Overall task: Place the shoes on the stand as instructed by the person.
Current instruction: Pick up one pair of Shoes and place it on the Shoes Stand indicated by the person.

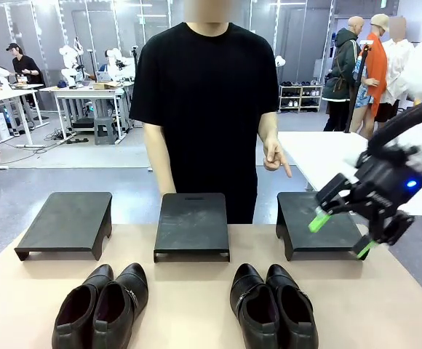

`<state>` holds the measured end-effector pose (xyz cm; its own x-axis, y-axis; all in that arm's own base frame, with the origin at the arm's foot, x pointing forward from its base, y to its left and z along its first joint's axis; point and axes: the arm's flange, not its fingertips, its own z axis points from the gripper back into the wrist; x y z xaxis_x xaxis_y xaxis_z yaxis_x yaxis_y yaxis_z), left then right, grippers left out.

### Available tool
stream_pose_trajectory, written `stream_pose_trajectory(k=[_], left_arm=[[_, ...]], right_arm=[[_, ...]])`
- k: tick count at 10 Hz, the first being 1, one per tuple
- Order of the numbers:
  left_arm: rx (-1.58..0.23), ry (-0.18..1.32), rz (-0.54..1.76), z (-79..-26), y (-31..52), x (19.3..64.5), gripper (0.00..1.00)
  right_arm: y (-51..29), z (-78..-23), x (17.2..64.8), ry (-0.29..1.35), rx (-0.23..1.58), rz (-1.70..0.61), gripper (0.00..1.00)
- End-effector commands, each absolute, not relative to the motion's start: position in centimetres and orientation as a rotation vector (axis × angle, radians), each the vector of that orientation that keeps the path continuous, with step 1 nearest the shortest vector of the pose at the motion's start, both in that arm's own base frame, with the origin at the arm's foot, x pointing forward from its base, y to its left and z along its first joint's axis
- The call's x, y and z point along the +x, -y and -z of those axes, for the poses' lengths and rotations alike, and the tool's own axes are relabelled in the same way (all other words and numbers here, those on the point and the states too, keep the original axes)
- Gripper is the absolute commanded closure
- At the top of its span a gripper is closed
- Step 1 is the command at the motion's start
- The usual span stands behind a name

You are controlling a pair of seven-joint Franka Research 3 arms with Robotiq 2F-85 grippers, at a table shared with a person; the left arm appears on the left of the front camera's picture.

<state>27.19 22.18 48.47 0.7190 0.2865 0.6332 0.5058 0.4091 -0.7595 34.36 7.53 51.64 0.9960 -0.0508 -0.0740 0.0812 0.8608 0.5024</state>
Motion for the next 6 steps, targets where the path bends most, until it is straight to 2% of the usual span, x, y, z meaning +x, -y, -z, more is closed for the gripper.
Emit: stream_pose_trajectory(k=[1,3,6], left_arm=[[-1.182,0.815,0.179,-48.5,-22.4,27.3,0.0],[-1.182,0.815,0.179,-48.5,-22.4,27.3,0.0],[-1.182,0.815,0.179,-48.5,-22.4,27.3,0.0]], right_arm=[[-9.6,-49.2,36.5,-0.11,0.45,0.108,0.0],[-12.6,-45.9,37.0,-0.058,0.367,0.12,0.0],[-15.8,-42.0,37.8,-0.101,0.262,0.084,0.0]])
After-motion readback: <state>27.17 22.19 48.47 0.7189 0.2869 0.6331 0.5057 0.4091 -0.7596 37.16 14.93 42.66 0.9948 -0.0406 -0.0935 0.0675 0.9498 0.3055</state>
